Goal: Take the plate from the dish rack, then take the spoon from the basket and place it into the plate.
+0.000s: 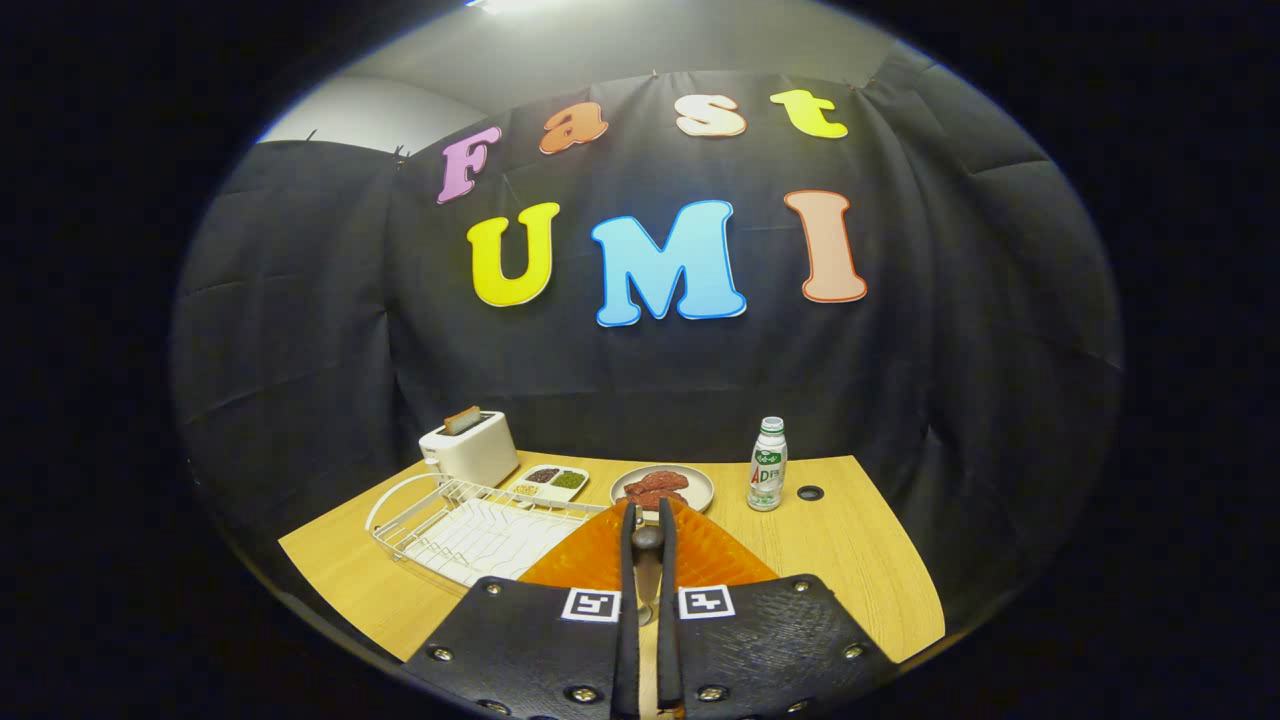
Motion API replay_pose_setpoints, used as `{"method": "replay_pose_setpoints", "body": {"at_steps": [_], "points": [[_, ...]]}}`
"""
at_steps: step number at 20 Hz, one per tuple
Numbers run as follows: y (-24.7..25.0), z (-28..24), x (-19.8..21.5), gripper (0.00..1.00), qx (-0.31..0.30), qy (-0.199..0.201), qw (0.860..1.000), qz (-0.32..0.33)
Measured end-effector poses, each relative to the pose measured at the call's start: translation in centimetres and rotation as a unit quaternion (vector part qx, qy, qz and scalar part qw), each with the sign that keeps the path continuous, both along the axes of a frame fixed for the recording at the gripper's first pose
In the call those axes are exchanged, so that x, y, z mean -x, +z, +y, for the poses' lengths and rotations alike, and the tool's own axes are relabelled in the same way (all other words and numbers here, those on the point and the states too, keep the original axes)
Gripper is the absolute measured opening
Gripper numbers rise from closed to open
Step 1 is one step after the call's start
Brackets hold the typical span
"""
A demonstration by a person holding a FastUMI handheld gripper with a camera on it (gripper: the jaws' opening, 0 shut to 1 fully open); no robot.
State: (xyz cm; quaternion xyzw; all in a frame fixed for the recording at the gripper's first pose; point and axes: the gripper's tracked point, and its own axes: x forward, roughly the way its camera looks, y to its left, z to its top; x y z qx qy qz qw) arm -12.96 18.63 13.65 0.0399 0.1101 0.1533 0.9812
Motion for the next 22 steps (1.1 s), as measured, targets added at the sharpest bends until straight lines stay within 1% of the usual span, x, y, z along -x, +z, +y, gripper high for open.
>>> {"method": "replay_pose_setpoints", "body": {"at_steps": [5, 9, 12, 17, 22], "points": [[-1.7, 3.2, 3.1, 0.07, -0.002, 0.018, 1.000, 0.024], [-4.7, 5.9, 5.6, 0.07, 0.000, 0.030, 0.998, 0.054], [-7.1, 8.5, 7.0, 0.07, 0.004, 0.052, 0.996, 0.074], [-9.5, 12.0, 7.2, 0.07, -0.002, 0.065, 0.994, 0.091], [-12.4, 13.9, 7.8, 0.07, 0.004, 0.077, 0.991, 0.107]]}}
